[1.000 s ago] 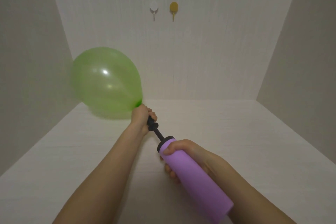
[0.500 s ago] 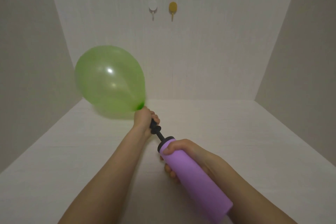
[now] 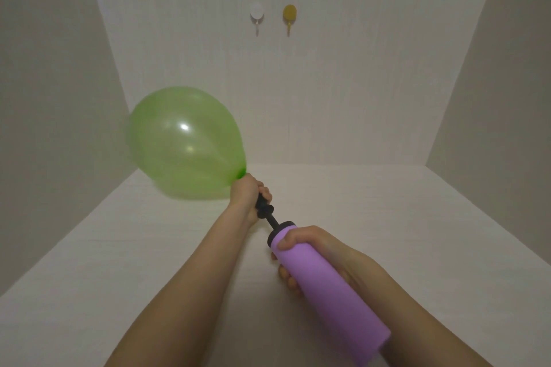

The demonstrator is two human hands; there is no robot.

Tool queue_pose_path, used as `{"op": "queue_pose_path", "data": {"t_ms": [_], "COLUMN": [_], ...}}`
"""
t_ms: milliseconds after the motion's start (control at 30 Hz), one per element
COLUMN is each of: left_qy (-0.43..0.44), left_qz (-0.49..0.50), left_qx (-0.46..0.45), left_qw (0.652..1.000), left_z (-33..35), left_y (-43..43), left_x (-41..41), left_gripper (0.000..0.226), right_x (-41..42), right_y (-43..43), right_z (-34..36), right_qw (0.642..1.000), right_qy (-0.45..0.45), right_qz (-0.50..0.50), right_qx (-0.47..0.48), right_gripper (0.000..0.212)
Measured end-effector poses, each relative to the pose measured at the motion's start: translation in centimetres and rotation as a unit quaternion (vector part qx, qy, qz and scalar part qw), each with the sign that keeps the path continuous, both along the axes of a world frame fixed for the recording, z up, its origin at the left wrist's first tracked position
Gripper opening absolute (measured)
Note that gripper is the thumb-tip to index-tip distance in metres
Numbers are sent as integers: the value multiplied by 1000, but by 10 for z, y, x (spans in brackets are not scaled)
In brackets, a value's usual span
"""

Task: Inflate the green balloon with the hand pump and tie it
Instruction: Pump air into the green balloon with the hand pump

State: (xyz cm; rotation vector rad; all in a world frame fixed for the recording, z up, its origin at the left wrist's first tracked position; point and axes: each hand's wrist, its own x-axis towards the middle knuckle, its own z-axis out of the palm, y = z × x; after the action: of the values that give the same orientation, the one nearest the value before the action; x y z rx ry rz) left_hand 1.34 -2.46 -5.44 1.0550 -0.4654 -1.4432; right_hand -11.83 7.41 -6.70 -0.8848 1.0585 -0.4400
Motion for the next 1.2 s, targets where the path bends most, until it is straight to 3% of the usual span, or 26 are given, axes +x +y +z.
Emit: {"op": "queue_pose_path", "data": {"t_ms": [1200], "left_qy": [-39], "left_qz": [-13], "left_qx": [-1], "left_qw": [999], "left_z": [-7], "left_y": [22], "left_x": [-6], "left_gripper": [32], "right_x": [19], "right_y": [-7], "right_z": [-2], "right_qw": [1000], "right_qy": [-2], "right_qz": [-1], "right_qx": [-8], "right_gripper": [25]}}
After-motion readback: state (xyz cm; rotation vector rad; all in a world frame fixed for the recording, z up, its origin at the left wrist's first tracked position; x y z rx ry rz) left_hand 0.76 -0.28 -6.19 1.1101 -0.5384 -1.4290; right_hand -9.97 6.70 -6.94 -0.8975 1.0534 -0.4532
